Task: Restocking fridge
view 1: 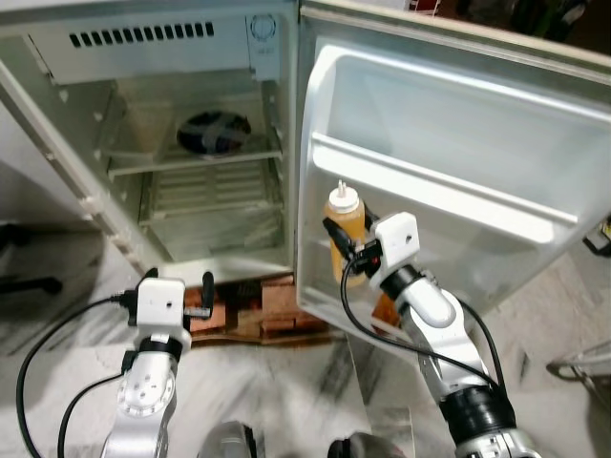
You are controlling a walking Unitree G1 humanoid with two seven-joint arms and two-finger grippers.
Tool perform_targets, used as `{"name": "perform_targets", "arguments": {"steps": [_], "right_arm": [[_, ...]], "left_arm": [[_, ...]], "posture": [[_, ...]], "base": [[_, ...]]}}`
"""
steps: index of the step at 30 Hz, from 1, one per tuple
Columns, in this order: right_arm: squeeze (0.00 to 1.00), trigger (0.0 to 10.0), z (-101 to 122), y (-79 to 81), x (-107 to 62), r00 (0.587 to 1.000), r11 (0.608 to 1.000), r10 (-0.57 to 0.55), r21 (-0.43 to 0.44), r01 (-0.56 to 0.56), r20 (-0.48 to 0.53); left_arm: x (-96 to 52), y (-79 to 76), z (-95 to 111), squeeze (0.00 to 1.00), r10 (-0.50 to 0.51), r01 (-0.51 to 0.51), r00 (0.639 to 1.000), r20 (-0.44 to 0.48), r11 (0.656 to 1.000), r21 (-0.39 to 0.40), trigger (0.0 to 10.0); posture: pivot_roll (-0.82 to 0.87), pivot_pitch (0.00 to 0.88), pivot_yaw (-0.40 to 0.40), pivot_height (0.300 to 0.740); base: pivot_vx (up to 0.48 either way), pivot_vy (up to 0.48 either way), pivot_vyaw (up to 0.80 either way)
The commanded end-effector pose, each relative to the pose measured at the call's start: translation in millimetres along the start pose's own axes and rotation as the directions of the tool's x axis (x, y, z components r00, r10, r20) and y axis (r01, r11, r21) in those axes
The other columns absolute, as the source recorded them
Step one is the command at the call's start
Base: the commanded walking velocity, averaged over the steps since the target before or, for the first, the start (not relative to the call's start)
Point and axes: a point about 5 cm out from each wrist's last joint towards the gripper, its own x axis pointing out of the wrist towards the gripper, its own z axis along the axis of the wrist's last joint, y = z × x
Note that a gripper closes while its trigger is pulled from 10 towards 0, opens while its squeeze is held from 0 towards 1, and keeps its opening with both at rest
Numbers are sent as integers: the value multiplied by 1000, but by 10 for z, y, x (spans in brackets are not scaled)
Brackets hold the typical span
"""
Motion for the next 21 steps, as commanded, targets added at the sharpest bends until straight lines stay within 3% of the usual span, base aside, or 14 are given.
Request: {"name": "perform_targets", "arguments": {"steps": [1, 15, 21], "right_arm": [[0, 10000, 17, 6, 0, 1000, 1000, 7, -7, -7, 10], [0, 10000, 9, 51, -2, 1000, 1000, 8, 19, -8, 18], [0, 10000, 12, 44, 6, 1000, 1000, 5, 21, -6, 18]], "left_arm": [[-32, 21, -29, 0, 6, -6, 1000, -7, 1000, 0, 10000], [-133, 100, -88, 0, 45, -45, 999, -27, 999, 8, 10000], [-142, 104, -90, 0, 47, -47, 998, -29, 999, 10, 10000]], "posture": [[4, 97, -16, 740], [16, 100, -16, 740], [16, 100, -15, 710]], "base": [[0, 0, 0], [0, 0, 0], [0, 0, 0]]}}
